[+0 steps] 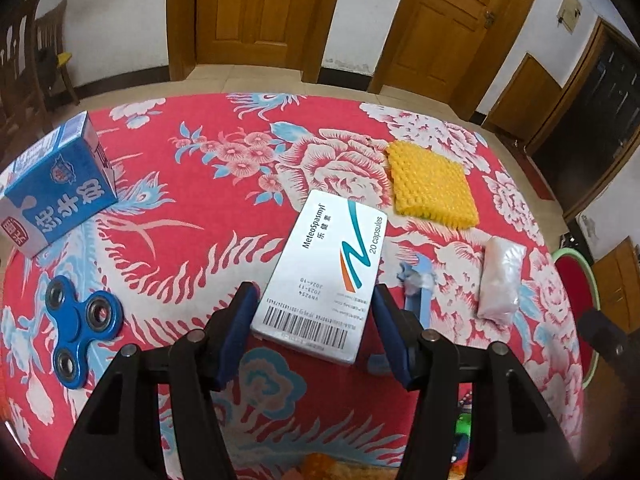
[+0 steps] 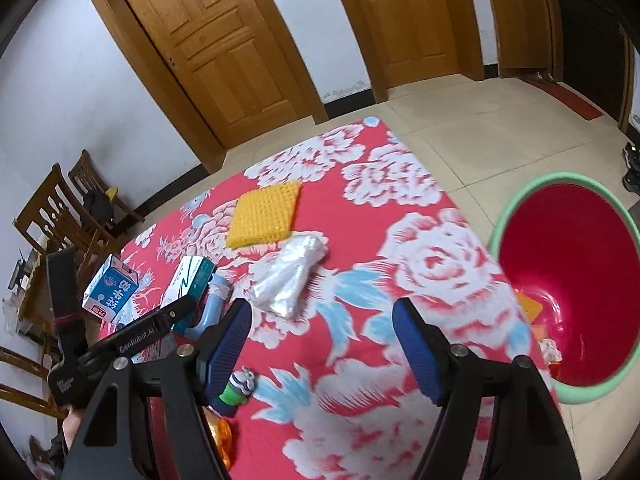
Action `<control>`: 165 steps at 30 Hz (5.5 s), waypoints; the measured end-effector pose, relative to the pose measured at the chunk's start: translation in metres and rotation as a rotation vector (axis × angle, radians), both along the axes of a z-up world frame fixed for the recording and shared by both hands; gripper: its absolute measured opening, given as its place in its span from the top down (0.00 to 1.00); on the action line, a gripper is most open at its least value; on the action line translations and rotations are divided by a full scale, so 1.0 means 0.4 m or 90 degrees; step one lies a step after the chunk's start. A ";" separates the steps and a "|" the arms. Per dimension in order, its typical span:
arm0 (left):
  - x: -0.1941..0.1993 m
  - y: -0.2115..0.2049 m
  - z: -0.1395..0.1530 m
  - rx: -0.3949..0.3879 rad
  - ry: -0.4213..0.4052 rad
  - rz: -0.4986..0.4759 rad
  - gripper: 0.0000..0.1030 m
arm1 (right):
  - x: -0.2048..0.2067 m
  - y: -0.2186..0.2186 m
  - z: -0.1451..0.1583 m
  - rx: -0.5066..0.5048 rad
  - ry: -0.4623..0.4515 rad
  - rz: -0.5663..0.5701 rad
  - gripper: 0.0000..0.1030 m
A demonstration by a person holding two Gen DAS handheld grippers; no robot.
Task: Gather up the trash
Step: 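Grasp the white medicine box with the left tool while the right tool moves to the clear bag, then grasp the clear plastic bag with the right tool, then carry the medicine box and clear plastic bag over the bucket with both tools, then open the left tool to drop the box while the right tool drops the bag into the bucket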
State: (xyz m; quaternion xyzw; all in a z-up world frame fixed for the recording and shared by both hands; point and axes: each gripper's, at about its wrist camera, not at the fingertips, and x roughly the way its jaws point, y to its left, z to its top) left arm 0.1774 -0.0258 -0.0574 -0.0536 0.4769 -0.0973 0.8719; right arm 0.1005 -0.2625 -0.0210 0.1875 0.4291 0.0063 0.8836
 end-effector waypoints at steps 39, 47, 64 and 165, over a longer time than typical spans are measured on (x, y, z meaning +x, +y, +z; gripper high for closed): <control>-0.001 0.047 -0.003 -0.046 -0.026 0.033 0.44 | 0.109 0.081 -0.099 -0.032 0.016 0.034 0.65; -0.008 0.052 0.011 -0.062 -0.038 0.034 0.44 | 0.064 0.038 -0.069 -0.038 0.001 0.011 0.65; -0.030 0.011 0.061 -0.061 -0.067 0.010 0.44 | -0.089 -0.119 -0.019 -0.060 -0.009 -0.085 0.65; -0.271 -0.581 0.107 -0.024 -0.022 -0.299 0.44 | -0.446 -0.541 -0.036 0.062 -0.065 -0.317 0.27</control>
